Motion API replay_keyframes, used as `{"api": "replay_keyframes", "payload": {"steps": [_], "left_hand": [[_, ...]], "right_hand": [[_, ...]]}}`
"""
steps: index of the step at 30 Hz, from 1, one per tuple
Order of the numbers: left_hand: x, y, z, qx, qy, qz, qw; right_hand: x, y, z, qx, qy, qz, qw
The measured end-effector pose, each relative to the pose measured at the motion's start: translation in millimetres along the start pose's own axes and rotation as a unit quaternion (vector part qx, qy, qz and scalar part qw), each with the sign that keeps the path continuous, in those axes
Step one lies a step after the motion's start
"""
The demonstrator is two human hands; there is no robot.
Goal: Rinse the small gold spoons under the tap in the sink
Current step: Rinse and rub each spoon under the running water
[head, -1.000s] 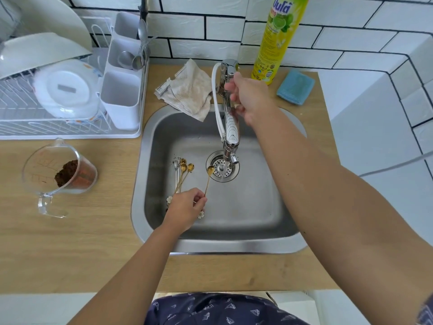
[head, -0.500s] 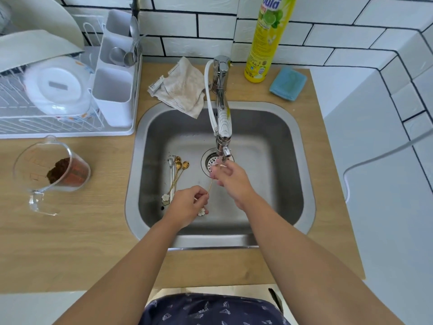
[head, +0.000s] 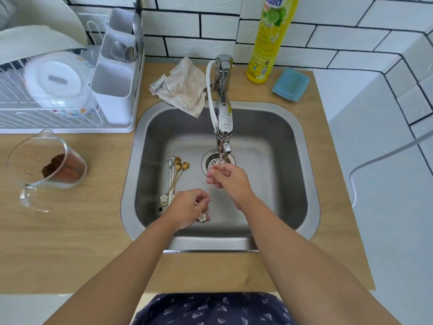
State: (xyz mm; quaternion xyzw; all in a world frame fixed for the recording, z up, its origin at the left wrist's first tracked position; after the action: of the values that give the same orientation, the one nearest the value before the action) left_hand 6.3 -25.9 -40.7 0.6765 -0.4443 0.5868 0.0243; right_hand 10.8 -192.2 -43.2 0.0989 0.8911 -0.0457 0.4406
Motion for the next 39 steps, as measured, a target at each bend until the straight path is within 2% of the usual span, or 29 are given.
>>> {"api": "replay_keyframes", "payload": {"steps": [5,9,11,15,19,25,28,33,35,39], "left_hand": [[-2,2,1,0.011,-0.011,-0.085,0.996],[2,7,3,-0.018,-0.025,-0.112,0.993],[3,9,4,-0.021,-0.035,-0.134,0.990],[3,8,5,-0.030,-0.052,-0.156,0.986],[2,11,6,-0.058,-0.062,-0.171,0.982],[0,4,7,-0.036,-0.105,-0.196,0.974],[3,0,8,-0.028,-0.112,-0.231,0.966],[7,0,7,-0.037,-0.094,-0.195,0.976],[10,-1,6,-0.058,-0.074,-0.160,0.983],[12,-3,3,-0.086,-0.089,-0.129,0.984]], "right_hand": [[7,2,6,-0.018,-0.008,0.037,0.999],[7,-5,5,-0.007,-0.040,0.069,0.997],[7,-8,8,0.003,-0.041,0.068,0.997],[9,-8,12,-0.041,-0.030,0.050,0.997],[7,-9,13,-0.015,-0.030,0.054,0.998],[8,-4,7,-0.125,0.007,0.104,0.987],[7,-8,7,-0.122,0.012,0.125,0.985],[7,-8,5,-0.072,0.015,0.079,0.994],[6,-7,4,-0.073,0.019,0.067,0.995],[2,-9,2,-0.096,0.009,0.083,0.992]]}}
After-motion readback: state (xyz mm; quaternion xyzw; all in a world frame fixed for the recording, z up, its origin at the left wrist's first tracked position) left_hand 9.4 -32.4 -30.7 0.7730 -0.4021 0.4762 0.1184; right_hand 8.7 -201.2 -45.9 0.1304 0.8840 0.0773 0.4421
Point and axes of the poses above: each hand's wrist, its own z-axis towards the middle knuckle, its own y-axis out of the palm, x = y × z, the point moved 1 cm from there along z, towards the middle knuckle, and after that the axes turned 10 degrees about y, right-handed, at the moved point
